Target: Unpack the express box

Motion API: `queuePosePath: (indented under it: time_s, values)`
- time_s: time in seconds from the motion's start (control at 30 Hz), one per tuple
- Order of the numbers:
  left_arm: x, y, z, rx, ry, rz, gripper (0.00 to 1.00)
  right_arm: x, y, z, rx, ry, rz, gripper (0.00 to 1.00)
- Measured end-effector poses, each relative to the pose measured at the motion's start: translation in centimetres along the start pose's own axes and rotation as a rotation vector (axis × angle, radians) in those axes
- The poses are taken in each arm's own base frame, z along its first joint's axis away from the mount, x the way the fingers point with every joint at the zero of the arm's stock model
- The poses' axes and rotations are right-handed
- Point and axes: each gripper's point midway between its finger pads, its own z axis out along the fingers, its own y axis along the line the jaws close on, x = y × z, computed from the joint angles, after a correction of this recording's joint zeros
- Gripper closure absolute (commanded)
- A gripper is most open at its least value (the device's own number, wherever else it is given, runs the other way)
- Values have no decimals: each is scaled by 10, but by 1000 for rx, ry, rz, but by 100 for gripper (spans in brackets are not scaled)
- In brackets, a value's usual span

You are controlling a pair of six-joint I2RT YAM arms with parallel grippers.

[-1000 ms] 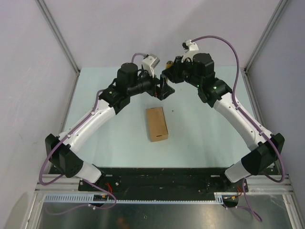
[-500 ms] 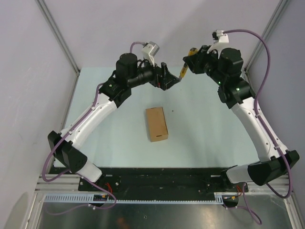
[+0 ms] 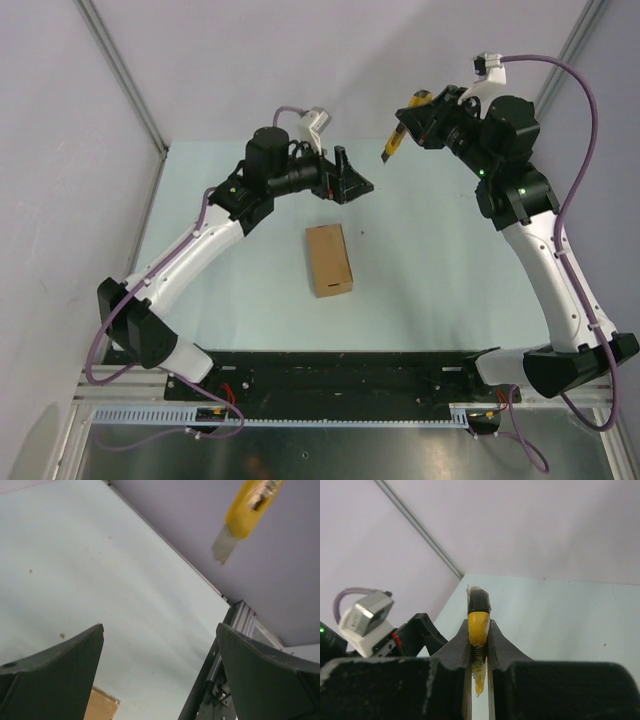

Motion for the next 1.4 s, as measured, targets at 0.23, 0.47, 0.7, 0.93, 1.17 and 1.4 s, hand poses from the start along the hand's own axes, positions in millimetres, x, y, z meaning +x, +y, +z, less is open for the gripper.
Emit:
queuePosePath:
  time_s: [0.23,0.47,0.7,0.93,1.17,1.4]
  values:
    - [7,18,-19,-130,-35,-12,0,-10,-1,-15,-4,-9,36,99]
    - [-32,25,-39,-207,-192,-67,0,-13,-9,-19,-11,0,92,99]
    - [-51,19,-39,-109,-339,-179,0,-7,-17,-13,-12,-7,162,99]
    - [-75,-12,-36,72,-411,-206,0,-17,-5,-11,-75,-45,207,99]
    - [-86,-28,-25,173,-409,-241,1,-21,14,-18,-172,-57,232,99]
    - [-90,-65,-28,295,-415,-239,0,-34,30,-27,-242,-95,227,99]
